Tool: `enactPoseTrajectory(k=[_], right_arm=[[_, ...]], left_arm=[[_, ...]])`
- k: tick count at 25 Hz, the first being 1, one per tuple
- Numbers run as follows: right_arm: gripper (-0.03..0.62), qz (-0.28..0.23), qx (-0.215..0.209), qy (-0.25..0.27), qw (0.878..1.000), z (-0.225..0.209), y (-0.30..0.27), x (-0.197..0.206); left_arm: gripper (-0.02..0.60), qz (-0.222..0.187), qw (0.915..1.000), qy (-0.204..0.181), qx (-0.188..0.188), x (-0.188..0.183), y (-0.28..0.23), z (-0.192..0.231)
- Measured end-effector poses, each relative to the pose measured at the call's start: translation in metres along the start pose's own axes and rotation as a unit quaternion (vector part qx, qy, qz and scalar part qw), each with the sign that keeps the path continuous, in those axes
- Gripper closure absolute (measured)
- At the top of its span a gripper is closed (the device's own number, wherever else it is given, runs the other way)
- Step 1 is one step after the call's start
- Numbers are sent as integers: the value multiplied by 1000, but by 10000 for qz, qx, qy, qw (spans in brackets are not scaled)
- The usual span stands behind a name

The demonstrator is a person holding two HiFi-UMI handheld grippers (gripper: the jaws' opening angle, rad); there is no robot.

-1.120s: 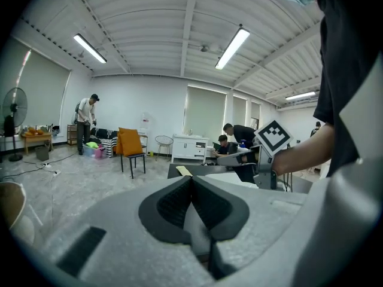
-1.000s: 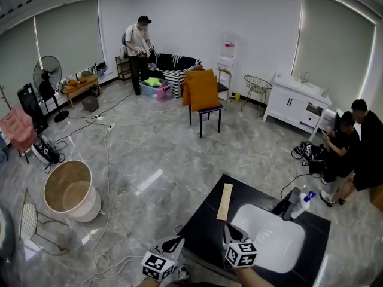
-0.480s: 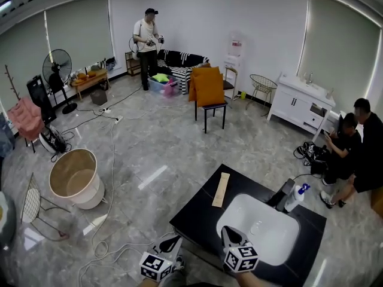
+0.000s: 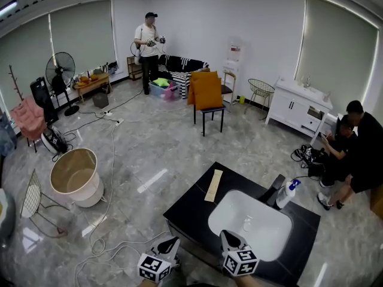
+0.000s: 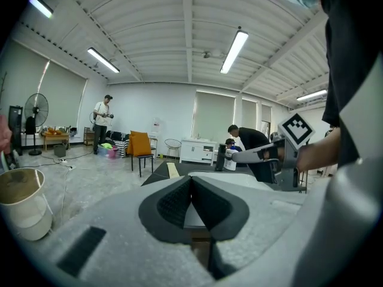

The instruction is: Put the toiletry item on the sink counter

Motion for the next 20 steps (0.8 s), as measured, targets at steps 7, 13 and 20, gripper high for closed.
enactPoseTrajectory(k=[7, 13, 20], right_arm=[[595, 3, -58, 118, 9999, -6, 25, -1], [595, -11, -71, 126, 9999, -5, 33, 1], [595, 9, -104, 115, 9999, -4, 35, 3]], left_arm=[[581, -89, 9999, -73, -20, -1, 3, -22], [581, -110, 9999, -99, -25, 1, 9, -30], [581, -75, 9999, -100, -93, 2, 14, -33]])
Point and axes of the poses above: the fingertips, and each gripper's own axes: y backward along the fingers, z to its left, x out of its underside, the point moved 8 cm from there along y, backward along the fingers, and after that the axes turned 15 degrees about -z, right-handed, at the moved point
